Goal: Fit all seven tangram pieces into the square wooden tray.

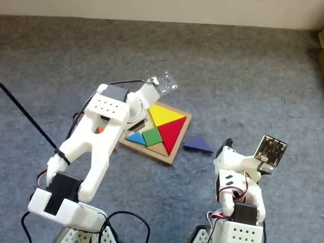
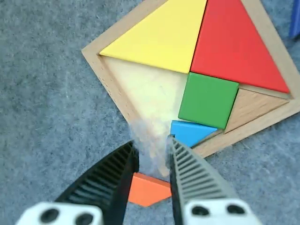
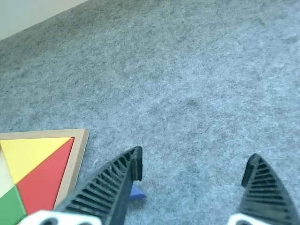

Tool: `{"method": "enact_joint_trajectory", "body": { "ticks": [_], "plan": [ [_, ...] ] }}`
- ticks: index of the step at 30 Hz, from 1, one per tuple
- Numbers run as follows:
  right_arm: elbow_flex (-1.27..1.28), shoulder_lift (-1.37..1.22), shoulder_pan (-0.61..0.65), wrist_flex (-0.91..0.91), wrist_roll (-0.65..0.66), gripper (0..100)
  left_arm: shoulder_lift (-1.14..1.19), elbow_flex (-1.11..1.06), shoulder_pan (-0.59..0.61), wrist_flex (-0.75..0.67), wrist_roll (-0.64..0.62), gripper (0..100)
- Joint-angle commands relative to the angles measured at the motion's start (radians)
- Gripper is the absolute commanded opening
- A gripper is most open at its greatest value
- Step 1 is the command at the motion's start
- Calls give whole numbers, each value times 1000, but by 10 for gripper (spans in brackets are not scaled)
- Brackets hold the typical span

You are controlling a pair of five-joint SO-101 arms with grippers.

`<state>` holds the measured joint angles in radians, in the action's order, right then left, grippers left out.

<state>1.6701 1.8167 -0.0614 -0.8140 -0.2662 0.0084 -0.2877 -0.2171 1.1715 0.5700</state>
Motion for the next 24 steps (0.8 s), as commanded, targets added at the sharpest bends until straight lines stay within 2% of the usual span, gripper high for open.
{"method": "enact_joint_trajectory", "body": {
  "ticks": [1,6,12,18,24],
  "plan": [
    [-19,5,10,31,0,332,-47,12,1,11,9,120],
    [-19,5,10,31,0,332,-45,-84,4,-11,28,234],
    [-19,5,10,31,0,332,-5,-143,7,-132,28,201],
    [-18,5,10,31,0,332,240,31,30,-124,26,200],
    [-18,5,10,31,0,332,420,209,31,26,28,186]
  ]
}}
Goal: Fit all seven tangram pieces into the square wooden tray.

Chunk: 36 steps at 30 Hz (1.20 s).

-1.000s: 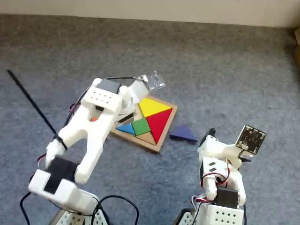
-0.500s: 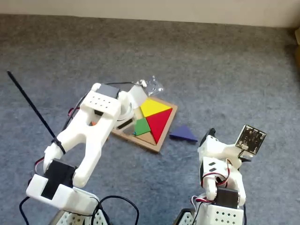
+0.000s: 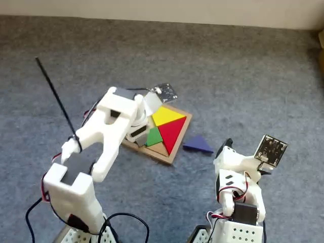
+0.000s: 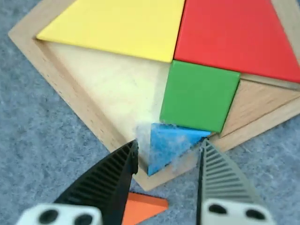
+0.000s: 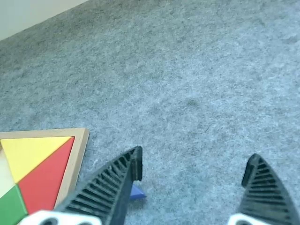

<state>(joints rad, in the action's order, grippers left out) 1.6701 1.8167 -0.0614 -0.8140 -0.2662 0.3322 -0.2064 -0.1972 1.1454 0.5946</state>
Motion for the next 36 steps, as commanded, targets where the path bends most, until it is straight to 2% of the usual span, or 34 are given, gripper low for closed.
{"method": "enact_joint_trajectory", "body": {
  "ticks": [1,9,14,21,27,30,34,36],
  "plan": [
    [-18,5,10,31,0,332,105,142,8,63,6,167],
    [-18,5,10,31,0,332,105,160,-5,95,3,87],
    [-18,5,10,31,0,332,-22,159,-18,163,0,71],
    [-18,5,10,31,0,332,-163,159,-71,239,-61,63],
    [-19,-4,35,25,66,332,-268,153,-36,245,-147,63],
    [-19,-5,79,5,100,319,-369,87,-13,238,-183,63],
    [-67,-7,94,-71,158,214,-582,-61,21,209,-212,63],
    [-99,-7,113,-114,190,200,-702,-157,56,164,-232,63]
  ]
}}
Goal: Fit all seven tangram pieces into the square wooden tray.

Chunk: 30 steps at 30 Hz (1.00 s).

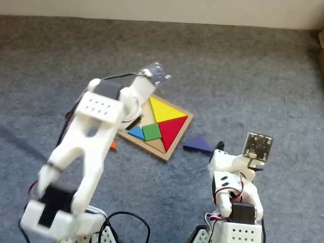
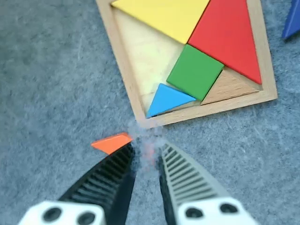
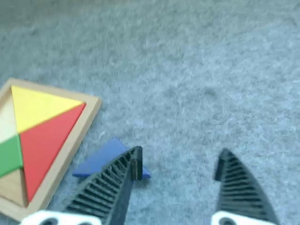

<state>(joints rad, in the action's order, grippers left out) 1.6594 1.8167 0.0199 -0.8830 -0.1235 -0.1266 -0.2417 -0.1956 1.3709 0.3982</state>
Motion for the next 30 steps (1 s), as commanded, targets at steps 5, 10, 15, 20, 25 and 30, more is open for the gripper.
{"method": "enact_joint_trajectory", "body": {
  "ticks": [5,10,15,20,25,30],
  "plan": [
    [-189,-8,117,-145,104,200,-487,-367,177,-137,-57,66],
    [-297,-101,200,-154,170,200,-690,-607,343,-233,-57,66],
    [-545,-464,303,-154,178,200,-857,-816,478,-338,-58,65],
    [-786,-799,469,-154,227,200,-960,-986,575,-471,-163,66],
    [-961,-1040,613,-137,229,200,-1004,-1089,639,-566,-236,66],
    [-1041,-1251,716,84,222,200,-1017,-1086,674,-568,-258,66]
  ]
}}
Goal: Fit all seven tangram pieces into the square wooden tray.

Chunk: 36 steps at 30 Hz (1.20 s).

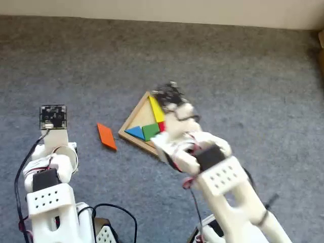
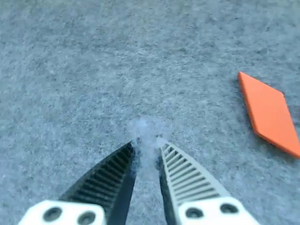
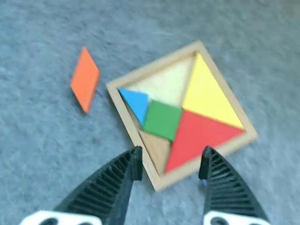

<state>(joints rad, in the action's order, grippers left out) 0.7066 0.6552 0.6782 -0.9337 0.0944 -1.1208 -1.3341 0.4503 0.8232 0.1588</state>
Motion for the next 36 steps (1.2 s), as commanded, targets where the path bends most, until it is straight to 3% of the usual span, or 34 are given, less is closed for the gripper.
{"method": "enact_joint_trajectory", "body": {
  "ticks": [1,14,23,36],
  "plan": [
    [-91,-130,73,186,5,200,-21,7,30,-20,-18,66],
    [-99,-605,108,622,5,195,-22,-4,31,-18,-17,66],
    [-99,-748,85,697,5,195,-22,-5,30,-18,-14,66],
    [-295,-753,65,53,17,195,-21,-7,28,-18,-14,66]
  ]
}}
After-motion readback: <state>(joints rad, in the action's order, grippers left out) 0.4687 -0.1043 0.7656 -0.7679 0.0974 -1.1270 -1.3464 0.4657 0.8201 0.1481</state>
